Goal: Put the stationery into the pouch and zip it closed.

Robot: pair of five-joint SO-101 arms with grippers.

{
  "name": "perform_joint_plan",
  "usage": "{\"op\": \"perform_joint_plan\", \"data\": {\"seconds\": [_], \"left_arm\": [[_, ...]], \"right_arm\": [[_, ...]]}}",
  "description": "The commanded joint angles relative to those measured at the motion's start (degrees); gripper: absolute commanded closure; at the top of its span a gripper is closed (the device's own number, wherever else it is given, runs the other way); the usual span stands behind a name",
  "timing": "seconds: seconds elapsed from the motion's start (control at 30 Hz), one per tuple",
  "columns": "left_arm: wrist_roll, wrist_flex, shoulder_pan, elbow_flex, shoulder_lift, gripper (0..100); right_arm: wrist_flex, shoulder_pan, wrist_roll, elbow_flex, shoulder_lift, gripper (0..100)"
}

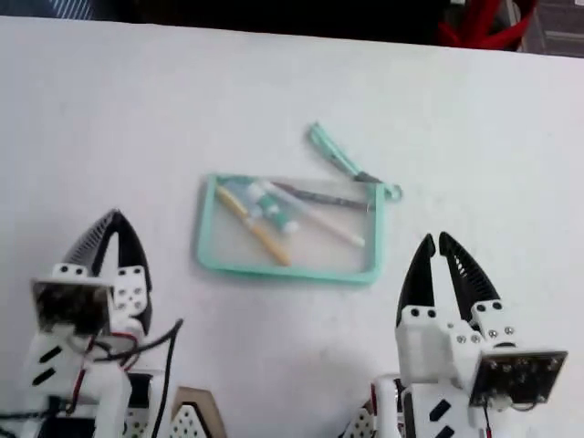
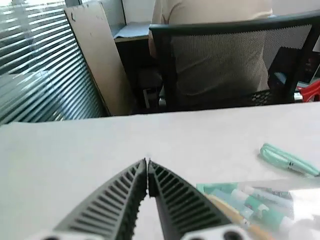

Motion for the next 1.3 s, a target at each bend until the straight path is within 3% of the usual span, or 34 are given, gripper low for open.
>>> {"op": "perform_joint_plan", "data": {"seconds": [0.0, 0.17, 0.5, 0.8, 1.07, 1.27], "left_arm": [[0.18, 0.53, 0.22, 5.45, -0.40, 98], [0.18, 1.49, 0.22, 13.36, -0.40, 98], [0.26, -15.21, -0.57, 36.92, -0.22, 98], [0.26, -6.33, -2.59, 36.57, -0.57, 98], [0.62, 7.74, -2.51, 36.57, -0.57, 98], [0.62, 7.91, -2.68, 36.57, -0.57, 98]], "right_arm": [[-1.10, -0.13, 0.62, 3.08, 0.04, 94.6], [-4.79, -0.13, 0.62, 13.89, 0.04, 94.6], [-20.88, -0.13, 0.44, 41.23, 0.04, 94.6], [-21.23, -0.13, 0.44, 53.27, 0.13, 94.6], [-10.51, -0.13, 0.26, 53.10, 0.13, 94.7], [-9.10, -0.13, 0.62, 53.10, 0.13, 94.7]]}}
